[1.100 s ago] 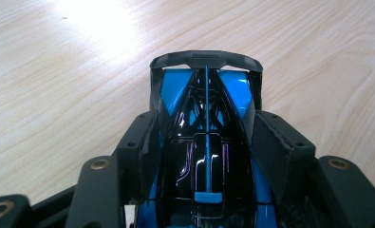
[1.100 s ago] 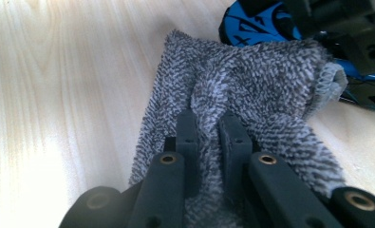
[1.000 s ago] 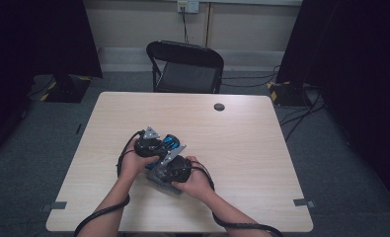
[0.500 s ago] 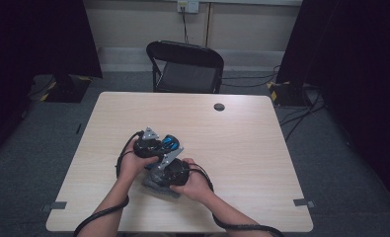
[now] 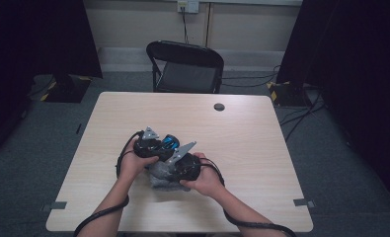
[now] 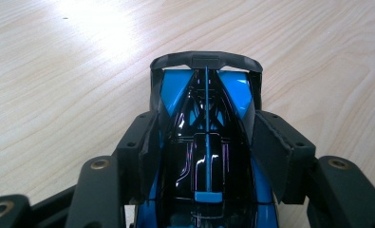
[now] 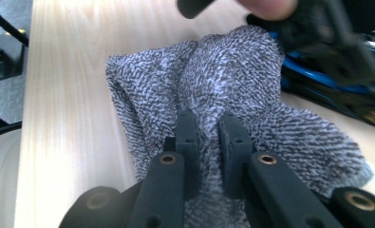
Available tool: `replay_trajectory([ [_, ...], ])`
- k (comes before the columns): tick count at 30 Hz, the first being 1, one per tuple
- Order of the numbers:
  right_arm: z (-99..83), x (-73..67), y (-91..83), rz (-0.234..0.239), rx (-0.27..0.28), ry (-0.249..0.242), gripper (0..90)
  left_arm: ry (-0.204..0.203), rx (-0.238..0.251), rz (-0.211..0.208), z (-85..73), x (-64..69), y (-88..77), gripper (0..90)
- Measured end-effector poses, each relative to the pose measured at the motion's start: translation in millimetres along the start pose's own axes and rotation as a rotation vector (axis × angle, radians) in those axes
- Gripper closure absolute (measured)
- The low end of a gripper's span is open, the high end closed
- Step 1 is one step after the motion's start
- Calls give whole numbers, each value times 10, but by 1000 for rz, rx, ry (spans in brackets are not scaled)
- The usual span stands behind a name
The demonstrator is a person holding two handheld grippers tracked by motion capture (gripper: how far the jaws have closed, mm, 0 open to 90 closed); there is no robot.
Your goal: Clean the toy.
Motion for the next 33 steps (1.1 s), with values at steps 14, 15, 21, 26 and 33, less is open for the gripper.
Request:
replay_trajectory([
  [14, -162, 406, -421, -141, 76, 128, 813, -16, 12, -2, -5, 12, 1, 431],
  [15, -169, 434, -436, -155, 77, 136, 814, -15, 12, -3, -5, 11, 1, 431],
  [21, -229, 659, -544, -238, 90, 195, 814, -6, 11, -4, -18, 7, -9, 431],
  [26, -287, 812, -588, -290, 95, 243, 814, -7, 11, -2, -19, 8, -9, 431],
  [33, -340, 959, -582, -342, 100, 292, 814, -5, 16, -4, -24, 6, -10, 431],
])
Point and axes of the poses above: each handheld gripper's, and its own axes: y roughly forward along the jaws, z roughly out of its top, x roughly to its right, the point moved 5 cm from there along y, roughly forward along the jaws, and after that the axes turned 4 degrees about z, right-handed, at the moved point
